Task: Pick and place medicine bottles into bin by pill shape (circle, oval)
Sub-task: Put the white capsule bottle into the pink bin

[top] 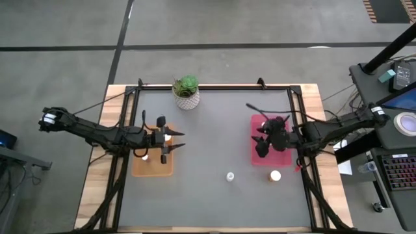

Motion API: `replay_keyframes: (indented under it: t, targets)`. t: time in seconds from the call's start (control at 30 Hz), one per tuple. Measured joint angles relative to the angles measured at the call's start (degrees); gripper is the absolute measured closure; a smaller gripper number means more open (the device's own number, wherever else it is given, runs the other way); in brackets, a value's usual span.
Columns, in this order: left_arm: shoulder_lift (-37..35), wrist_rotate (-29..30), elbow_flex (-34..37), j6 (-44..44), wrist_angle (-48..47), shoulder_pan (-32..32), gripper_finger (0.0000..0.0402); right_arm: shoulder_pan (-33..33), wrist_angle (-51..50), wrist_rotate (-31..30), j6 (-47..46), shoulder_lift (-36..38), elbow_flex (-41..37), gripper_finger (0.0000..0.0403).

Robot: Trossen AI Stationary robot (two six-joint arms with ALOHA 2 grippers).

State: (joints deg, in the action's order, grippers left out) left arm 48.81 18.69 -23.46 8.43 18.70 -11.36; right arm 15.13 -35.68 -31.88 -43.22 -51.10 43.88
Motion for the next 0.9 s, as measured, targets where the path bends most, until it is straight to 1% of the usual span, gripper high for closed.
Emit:
replay_keyframes:
  t: [0.13,0.2,0.27,0.33,0.4,0.57,0.67,0.73,0.83,0.9]
  targets:
    - [3.90,-0.36,-2.29,-3.61,1.41,-0.40,0.0235,4.72,8.39,-7.21,11.91,-0.01,-0.03,0.0197]
    - [6.96,-0.36,-4.07,-3.68,1.28,-0.89,0.0235,6.50,13.47,-10.36,18.40,0.05,-0.22,0.0197]
    - [10.29,-0.41,-6.43,-3.68,1.28,-1.33,0.0235,7.65,18.96,-11.80,25.11,0.08,-0.75,0.0197]
    - [13.41,-0.45,-8.92,-3.68,1.33,-1.79,0.0235,8.10,25.57,-11.58,31.44,0.06,-1.81,0.0197]
    - [16.52,-0.51,-11.44,-3.65,1.33,-2.08,0.0235,8.15,32.89,-10.61,37.62,0.03,-3.54,0.0197]
    - [22.91,-0.60,-17.58,-3.61,-0.53,-2.36,0.0235,7.56,51.71,-1.61,49.79,0.01,-9.92,0.0197]
    - [26.16,-0.60,-21.24,-3.59,-3.38,-2.38,0.0235,6.23,62.16,1.60,55.05,0.05,-14.05,0.0198]
    - [27.99,-0.60,-23.38,-3.61,-4.67,-2.42,0.0235,4.87,66.88,2.38,57.91,0.10,-16.43,0.0200]
    - [30.69,-0.60,-25.85,-3.61,-4.79,-2.43,0.0235,2.45,70.80,2.49,62.37,0.89,-19.01,0.0206]
    - [32.65,-0.60,-27.46,-3.59,-4.86,-2.42,0.0235,0.55,73.22,4.73,63.85,1.99,-20.51,0.0211]
